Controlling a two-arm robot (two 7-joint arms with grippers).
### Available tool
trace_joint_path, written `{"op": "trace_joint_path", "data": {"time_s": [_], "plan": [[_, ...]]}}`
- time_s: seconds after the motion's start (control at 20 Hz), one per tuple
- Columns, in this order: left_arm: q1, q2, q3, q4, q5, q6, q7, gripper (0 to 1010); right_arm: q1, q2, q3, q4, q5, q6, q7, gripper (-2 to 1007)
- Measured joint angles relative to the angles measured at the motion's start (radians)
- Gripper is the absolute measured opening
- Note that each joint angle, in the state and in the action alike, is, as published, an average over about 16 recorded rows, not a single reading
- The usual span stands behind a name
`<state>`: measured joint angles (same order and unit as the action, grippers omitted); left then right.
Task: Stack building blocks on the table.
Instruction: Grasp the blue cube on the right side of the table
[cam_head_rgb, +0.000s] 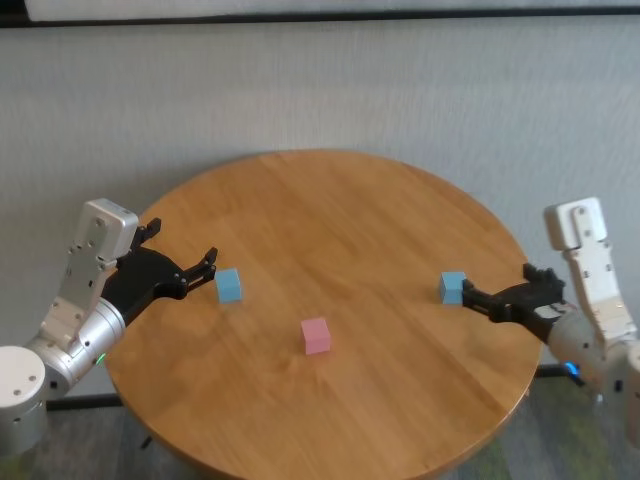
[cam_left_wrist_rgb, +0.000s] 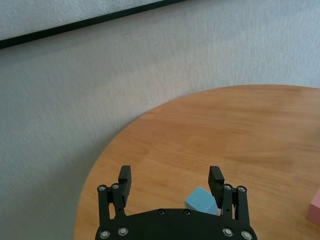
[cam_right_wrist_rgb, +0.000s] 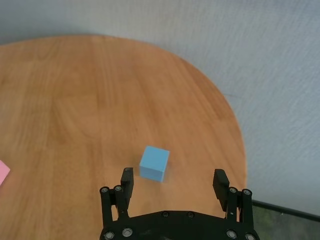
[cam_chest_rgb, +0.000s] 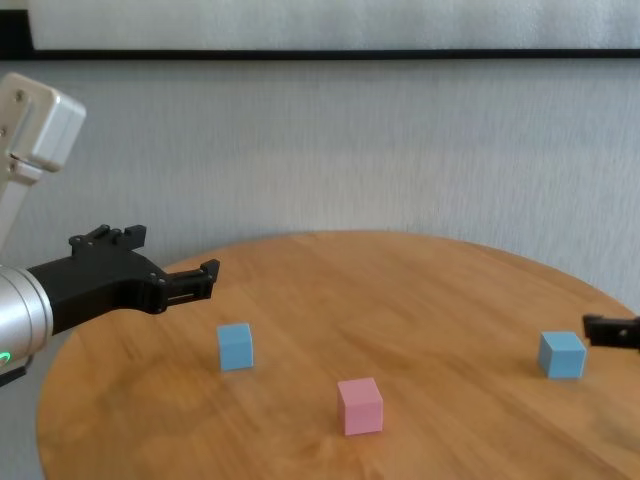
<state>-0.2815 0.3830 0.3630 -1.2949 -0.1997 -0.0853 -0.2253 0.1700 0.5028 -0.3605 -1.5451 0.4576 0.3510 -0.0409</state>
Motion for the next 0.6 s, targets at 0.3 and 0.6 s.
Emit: {"op": "trace_joint_path", "data": {"time_s": [0.3, 0.6], "plan": [[0.0, 0.0, 0.0, 0.001, 0.0, 0.0, 0.0, 1000, 0.042, -0.067, -0.022, 0.062, -0.032, 0.026, -0.033, 1005], [-0.001, -0.001, 0.001, 0.001, 0.0, 0.001, 0.001, 1000, 0.075, -0.124, -0.033, 0.115, -0.062, 0.036, -0.064, 1005]]}}
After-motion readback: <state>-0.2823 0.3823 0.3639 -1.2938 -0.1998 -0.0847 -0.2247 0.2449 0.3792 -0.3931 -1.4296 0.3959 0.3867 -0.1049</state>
